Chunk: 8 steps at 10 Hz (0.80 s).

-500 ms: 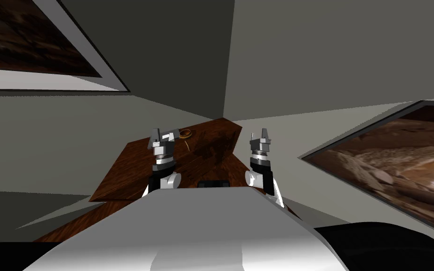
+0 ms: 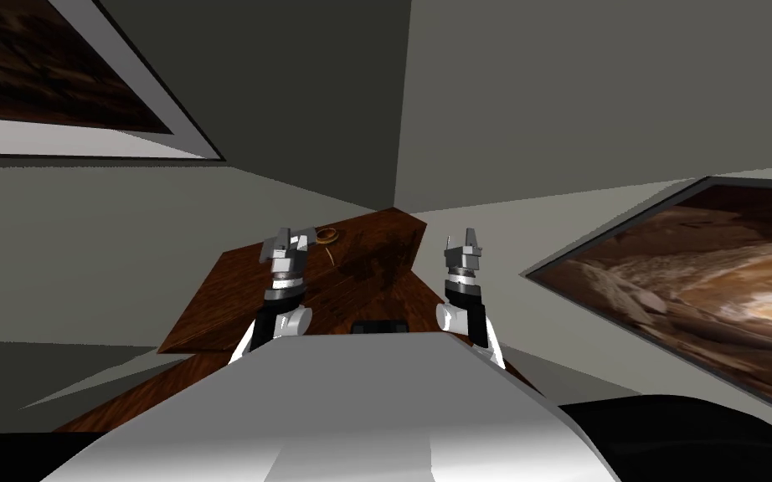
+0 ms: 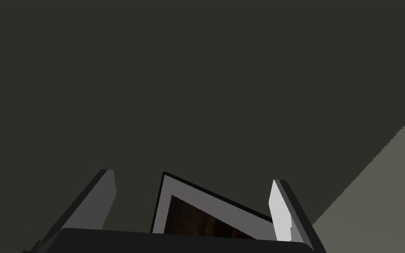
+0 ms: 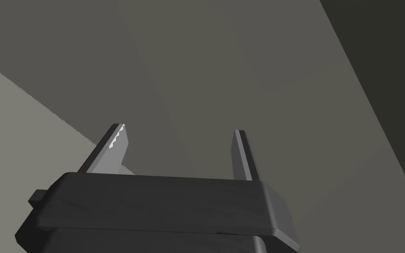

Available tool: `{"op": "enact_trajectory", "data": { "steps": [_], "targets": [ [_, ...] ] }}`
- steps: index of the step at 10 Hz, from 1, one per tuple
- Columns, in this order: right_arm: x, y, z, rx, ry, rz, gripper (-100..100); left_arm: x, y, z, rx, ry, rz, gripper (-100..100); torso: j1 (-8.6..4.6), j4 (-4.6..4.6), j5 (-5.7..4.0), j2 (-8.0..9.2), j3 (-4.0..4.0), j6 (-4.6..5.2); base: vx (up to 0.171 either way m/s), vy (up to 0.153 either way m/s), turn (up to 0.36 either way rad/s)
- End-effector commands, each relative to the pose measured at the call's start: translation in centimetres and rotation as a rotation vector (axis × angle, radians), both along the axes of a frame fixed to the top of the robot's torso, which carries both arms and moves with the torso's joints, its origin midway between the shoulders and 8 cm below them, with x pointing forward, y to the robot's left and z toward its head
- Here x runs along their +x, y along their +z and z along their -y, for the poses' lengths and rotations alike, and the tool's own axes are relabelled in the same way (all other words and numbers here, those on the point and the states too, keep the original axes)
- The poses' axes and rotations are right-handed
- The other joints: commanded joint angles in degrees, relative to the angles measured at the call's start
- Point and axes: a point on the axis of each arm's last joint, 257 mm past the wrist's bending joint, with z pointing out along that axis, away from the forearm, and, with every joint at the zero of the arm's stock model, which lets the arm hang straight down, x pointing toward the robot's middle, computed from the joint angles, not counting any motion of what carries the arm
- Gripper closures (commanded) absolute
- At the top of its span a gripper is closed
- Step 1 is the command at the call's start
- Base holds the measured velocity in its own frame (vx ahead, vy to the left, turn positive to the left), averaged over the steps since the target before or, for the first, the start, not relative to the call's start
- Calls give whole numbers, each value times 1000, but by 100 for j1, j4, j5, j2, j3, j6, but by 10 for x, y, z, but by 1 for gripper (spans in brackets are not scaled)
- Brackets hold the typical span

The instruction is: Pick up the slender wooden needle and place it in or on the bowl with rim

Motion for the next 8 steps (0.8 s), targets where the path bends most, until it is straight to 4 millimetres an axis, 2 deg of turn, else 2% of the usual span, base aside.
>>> {"op": "enact_trajectory", "data": {
  "steps": [1, 4, 5, 7, 8],
  "targets": [
    [0, 0, 0, 0, 0, 0, 0, 11, -4, -9, 43, 5, -33, -100, 0, 0, 0, 0, 0, 0, -95, -64, -54],
    [0, 0, 0, 0, 0, 0, 0, 32, -9, -34, 114, 33, -103, -100, -1, 3, -1, 11, 7, 0, -118, -63, -78],
    [0, 0, 0, 0, 0, 0, 0, 33, -10, -34, 123, 31, -112, -100, -6, 3, -2, 13, 8, 1, -73, -53, -33],
    [0, 0, 0, 0, 0, 0, 0, 49, -12, -56, 165, 61, -165, -100, 1, -1, 0, -9, -4, 0, -55, -56, -93],
    [0, 0, 0, 0, 0, 0, 0, 51, -15, -57, 166, 62, -180, -100, 0, -2, 0, -12, -6, 1, -47, -36, -43]
  ]
}}
